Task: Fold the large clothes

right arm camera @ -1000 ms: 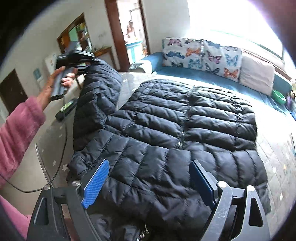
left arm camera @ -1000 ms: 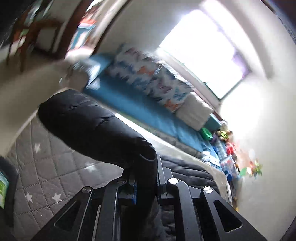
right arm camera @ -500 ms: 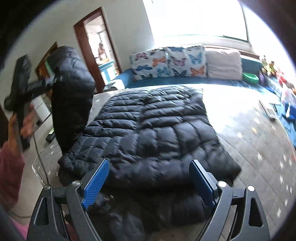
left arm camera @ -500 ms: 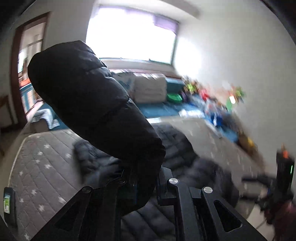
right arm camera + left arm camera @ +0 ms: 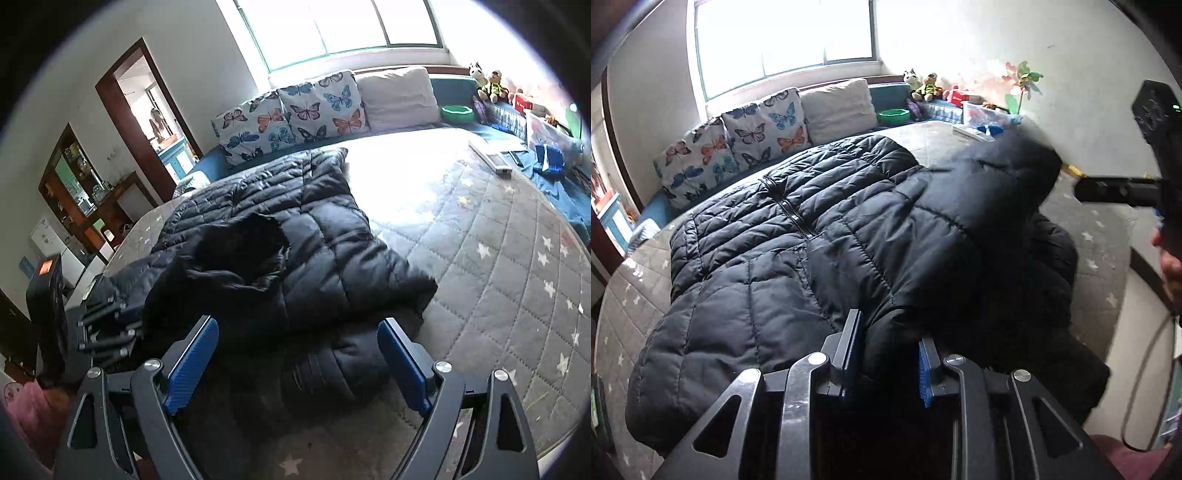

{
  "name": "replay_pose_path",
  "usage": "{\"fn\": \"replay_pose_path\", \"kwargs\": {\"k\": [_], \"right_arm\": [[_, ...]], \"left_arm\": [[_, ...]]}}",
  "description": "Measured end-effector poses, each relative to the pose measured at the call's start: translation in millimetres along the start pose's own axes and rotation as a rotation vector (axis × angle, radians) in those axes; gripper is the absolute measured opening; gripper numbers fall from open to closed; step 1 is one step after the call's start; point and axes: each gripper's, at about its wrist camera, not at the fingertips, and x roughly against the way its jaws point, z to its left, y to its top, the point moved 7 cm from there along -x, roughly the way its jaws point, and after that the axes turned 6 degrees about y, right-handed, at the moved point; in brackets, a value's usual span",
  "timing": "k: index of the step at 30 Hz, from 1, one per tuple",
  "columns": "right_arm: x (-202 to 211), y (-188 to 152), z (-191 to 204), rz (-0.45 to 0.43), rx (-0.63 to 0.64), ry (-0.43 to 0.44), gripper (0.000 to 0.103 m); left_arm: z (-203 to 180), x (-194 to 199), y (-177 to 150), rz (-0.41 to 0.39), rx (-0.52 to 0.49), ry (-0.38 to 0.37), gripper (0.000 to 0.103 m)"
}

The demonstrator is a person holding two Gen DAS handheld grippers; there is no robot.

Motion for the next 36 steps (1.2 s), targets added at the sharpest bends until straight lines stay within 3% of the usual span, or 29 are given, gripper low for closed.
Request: {"fn": "replay_pose_path", "kwargs": {"k": [6,9,12,17,18,20,21,22,23,25,28,30,36], "right_arm": [[4,37,37,-0.059,0.083,0.058,0.096],[-1,47,63,-0.060,0.134,0.101,0.096],[-11,35,82,-0.003,0.126,0.197,0.096],[-22,6,85,0.087,0.127,0.198,0.096],[-23,1,84,0.104,0.125,0.203,0.096],[-24,-4,84,0.119,0.111,0.223,0.094],[-25,-5,85,0.123,0.108,0.231,0.090],[-27,-4,85,0.127,0.103,0.235,0.084],[-30,-4,88,0.130,0.098,0.237,0.079],[-37,1,90,0.144,0.091,0.245,0.048],[-45,11,93,0.152,0.092,0.236,0.028],[-42,24,97,0.131,0.134,0.214,0.023],[-10,58,125,-0.014,0.360,0.172,0.022]], "left_arm": [[55,42,12,0.002,0.098,-0.093,0.032],[62,60,17,-0.007,0.140,-0.118,0.036],[57,58,10,0.016,0.131,-0.120,0.037],[37,50,-1,0.024,0.038,-0.077,0.042],[37,50,-2,0.024,0.024,-0.079,0.045],[38,55,-5,0.023,0.026,-0.131,0.062],[40,61,-6,0.017,0.036,-0.171,0.079],[41,67,-6,0.010,0.041,-0.192,0.088],[44,74,-6,0.001,0.042,-0.211,0.088],[55,89,-5,-0.023,0.036,-0.185,0.089],[84,107,-1,-0.073,0.063,-0.095,0.100],[108,115,5,-0.096,0.116,-0.096,0.100],[191,127,21,-0.153,0.346,-0.046,0.103]]}}
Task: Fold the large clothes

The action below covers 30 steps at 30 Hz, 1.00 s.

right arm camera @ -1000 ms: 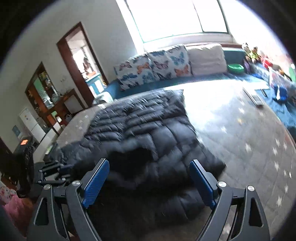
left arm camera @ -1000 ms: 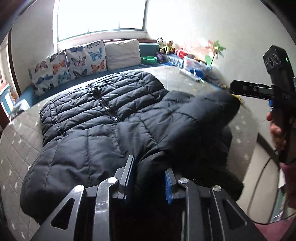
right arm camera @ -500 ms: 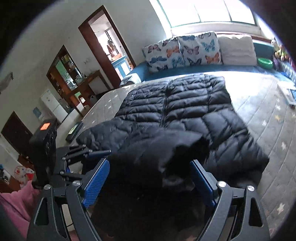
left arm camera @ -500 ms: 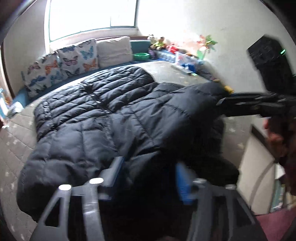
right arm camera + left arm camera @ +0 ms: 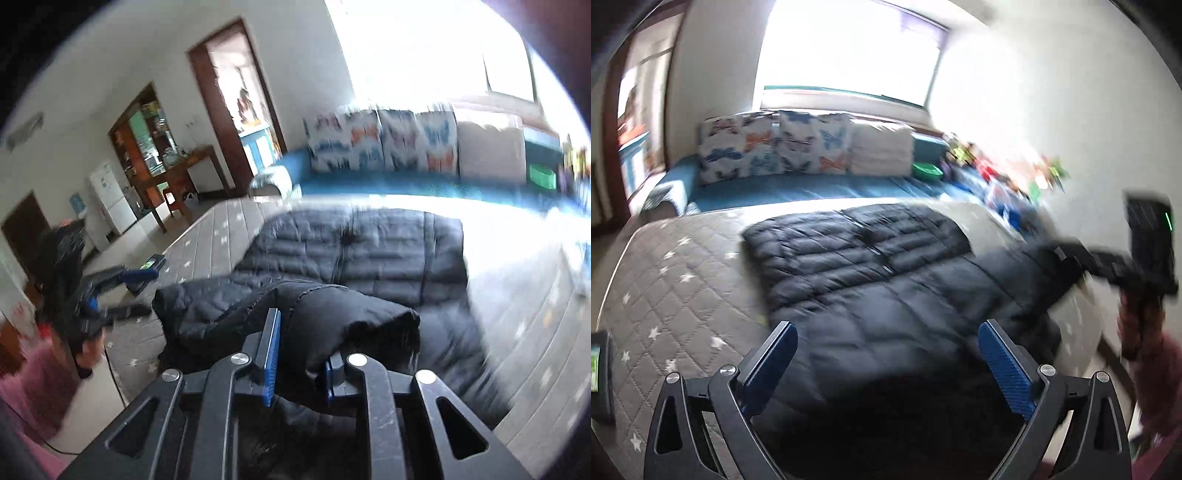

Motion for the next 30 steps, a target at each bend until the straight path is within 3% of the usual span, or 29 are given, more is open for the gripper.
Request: {"fn": "replay_pose_path", "kwargs": {"k": [2,6,9,12,19,20,21,22,23,30], "right_arm": [[-7,-12,-6,0.019,0.018,-0.022,0.022],[-41,-76,-48,0.175,-0.147,-0.023,0.022],[-35,-105,-60,0.206,-0.246,0.008,0.032],[-12,-104,-61,0.191,-0.234,-0.043,0.041],[28,-54,-44,0.069,-0.061,-0.273,0.042],[28,-50,-41,0.049,-0.053,-0.276,0.043],[28,-46,-37,0.032,-0.052,-0.266,0.051],[24,-45,-36,0.030,-0.060,-0.259,0.066],[20,-45,-40,0.031,-0.069,-0.257,0.070],[-26,-75,-72,0.159,-0.213,-0.225,0.071]], "left_arm": [[22,-8,6,0.003,0.061,-0.013,0.103],[53,-45,-9,0.104,0.131,0.004,0.103],[56,-67,-33,0.181,0.117,0.005,0.092],[45,-67,-52,0.174,0.051,0.011,0.091],[10,-52,-89,0.169,-0.127,0.044,0.091],[4,-51,-95,0.167,-0.142,0.048,0.091],[-3,-51,-101,0.170,-0.156,0.049,0.091],[-7,-50,-106,0.172,-0.169,0.050,0.092],[-14,-49,-112,0.165,-0.200,0.060,0.093],[-34,-52,-129,0.163,-0.271,0.078,0.098]]}}
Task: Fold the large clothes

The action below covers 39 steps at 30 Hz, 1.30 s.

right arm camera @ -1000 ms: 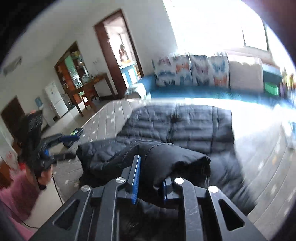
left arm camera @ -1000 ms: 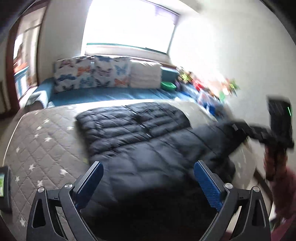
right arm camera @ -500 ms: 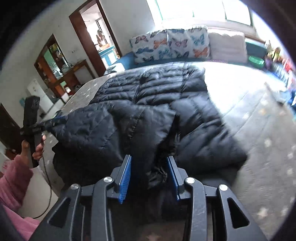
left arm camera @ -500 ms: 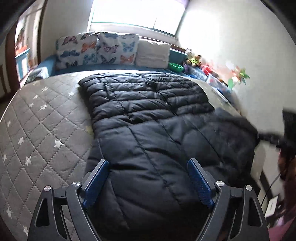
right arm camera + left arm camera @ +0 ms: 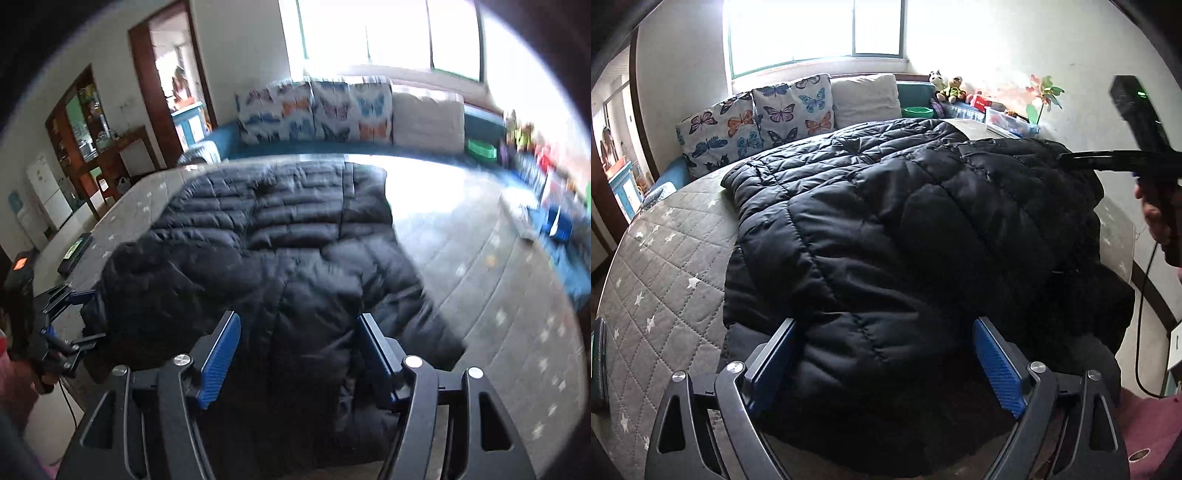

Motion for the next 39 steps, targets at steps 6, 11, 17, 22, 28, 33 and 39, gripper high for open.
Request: {"fn": "replay_pose_path", "kwargs": {"k": [6,11,17,22,28,33,39], "right_arm": [[12,25,8,-0.100,0.040,-0.074,0.071],[30,28,27,-0.141,0.059,-0.014,0.071],[17,8,-11,-0.064,-0.041,-0.070,0.071],[-4,20,-14,0.012,-0.119,0.122,0.033],[13,76,19,-0.084,0.035,0.114,0.013],[3,79,10,-0.086,0.052,0.072,0.013],[-56,24,-45,0.080,-0.189,0.132,0.020]], "left_arm": [[0,-5,2,0.019,0.006,-0.004,0.099],[-4,-9,3,0.023,-0.013,0.006,0.103],[-2,-11,5,0.022,-0.009,-0.008,0.103],[0,-12,7,0.021,0.007,-0.008,0.103],[9,-12,17,0.020,0.088,-0.024,0.103],[0,-18,15,0.026,0.007,0.014,0.103],[1,-12,18,0.034,-0.034,0.006,0.103]]}}
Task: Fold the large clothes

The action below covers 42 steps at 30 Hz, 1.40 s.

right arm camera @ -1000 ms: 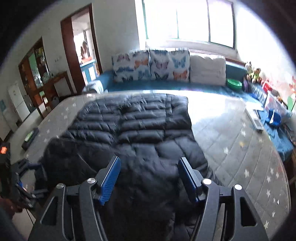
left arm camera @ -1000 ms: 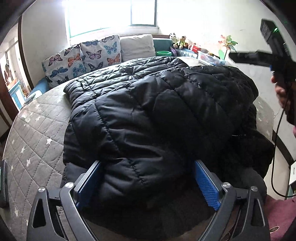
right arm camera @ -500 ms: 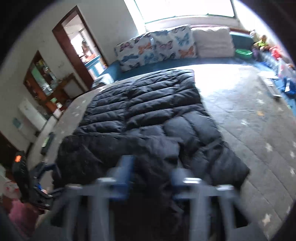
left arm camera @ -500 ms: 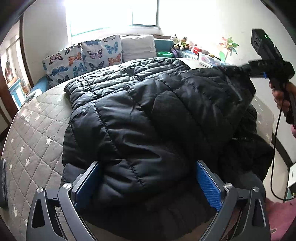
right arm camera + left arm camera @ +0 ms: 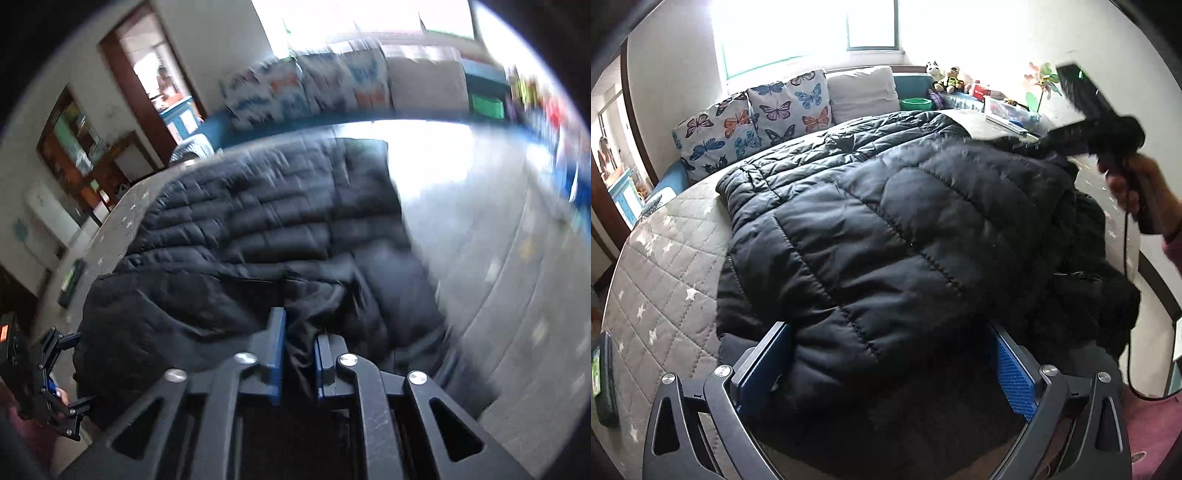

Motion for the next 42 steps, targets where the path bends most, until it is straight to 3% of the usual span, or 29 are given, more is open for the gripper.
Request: {"fn": "replay_pose_path", "kwargs": {"k": [2,8,12,18,24,30,35,37,42], "right_arm": [[7,0,-2,-0.006,-0.034,0.029,0.022],[54,16,33,-0.098,0.172,-0.131,0.030],[57,27,68,-0.146,0.331,-0.139,0.074],[7,23,76,-0.041,0.392,-0.114,0.074],[-18,4,55,0.043,0.357,-0.094,0.074],[-25,-9,44,0.037,0.317,-0.016,0.077],[-28,-16,48,0.033,0.357,-0.027,0.083],[-30,-18,49,0.042,0.363,-0.011,0.090],[-36,-22,51,0.059,0.399,-0.044,0.091]], "left_arm": [[4,11,4,0.004,0.015,-0.025,0.103],[28,61,44,-0.107,0.067,-0.016,0.103],[35,66,79,-0.153,0.102,-0.018,0.103],[42,6,111,-0.057,0.190,-0.061,0.103],[41,-54,88,0.066,0.251,-0.109,0.103],[31,-64,70,0.061,0.223,-0.104,0.103],[25,-69,64,0.079,0.203,-0.092,0.103],[23,-71,63,0.080,0.190,-0.082,0.103],[18,-74,59,0.076,0.162,-0.060,0.103]]}}
